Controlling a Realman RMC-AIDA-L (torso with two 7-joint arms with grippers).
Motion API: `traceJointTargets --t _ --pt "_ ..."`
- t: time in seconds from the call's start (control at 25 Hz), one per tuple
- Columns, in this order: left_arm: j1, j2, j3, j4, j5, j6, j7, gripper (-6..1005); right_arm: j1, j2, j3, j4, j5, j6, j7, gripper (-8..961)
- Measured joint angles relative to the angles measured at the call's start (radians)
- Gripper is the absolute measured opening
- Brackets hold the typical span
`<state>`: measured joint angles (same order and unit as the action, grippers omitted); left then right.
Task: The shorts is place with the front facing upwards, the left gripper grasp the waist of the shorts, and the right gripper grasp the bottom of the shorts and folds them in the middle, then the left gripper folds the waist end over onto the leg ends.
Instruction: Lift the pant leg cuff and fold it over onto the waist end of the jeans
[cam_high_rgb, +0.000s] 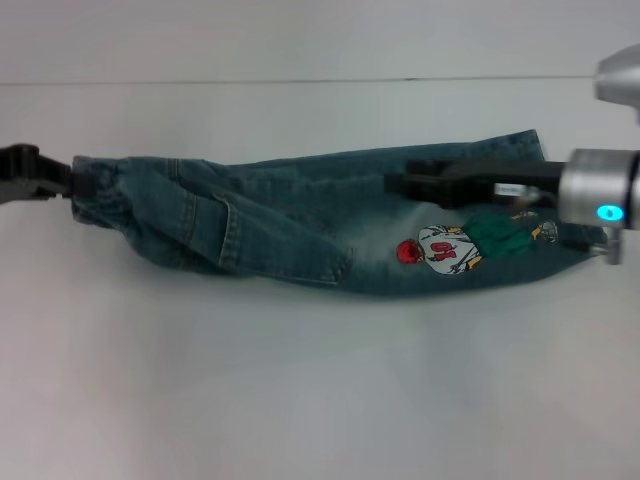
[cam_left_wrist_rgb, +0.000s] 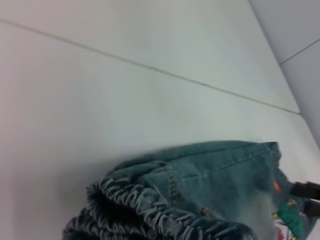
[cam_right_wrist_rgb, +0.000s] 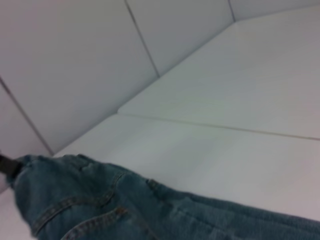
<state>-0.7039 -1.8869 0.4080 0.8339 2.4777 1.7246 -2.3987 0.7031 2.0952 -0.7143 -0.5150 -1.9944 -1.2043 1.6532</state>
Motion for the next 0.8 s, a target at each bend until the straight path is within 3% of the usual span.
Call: traceJointTargets --t 0.12,0.44,0.56,0.76,0.8 --pt "-0.01 0.007 -0.003 0.001 -0.01 0.015 0.0 67 0.035 0.002 -0.019 0.109 0.08 0.1 -0.064 488" --pt "-0.033 0.019 -0.007 0.008 -0.053 0.053 0.001 60 0.162 0.015 -0.051 0.36 0.207 0.383 -0.231 316" --pt "-0.04 0.021 -0.007 0.008 -0.064 0.063 0.001 58 0.205 0.019 -0.045 0.419 0.211 0.441 -0.275 252" --pt "-0.047 0.027 -0.008 0.011 -0.112 0.09 0.002 50 0.248 0.026 -0.018 0.47 0.216 0.491 -0.35 33" --pt "-0.048 0.028 -0.008 0.011 -0.119 0.096 0.002 48 0.259 0.026 -0.01 0.488 0.217 0.492 -0.368 33"
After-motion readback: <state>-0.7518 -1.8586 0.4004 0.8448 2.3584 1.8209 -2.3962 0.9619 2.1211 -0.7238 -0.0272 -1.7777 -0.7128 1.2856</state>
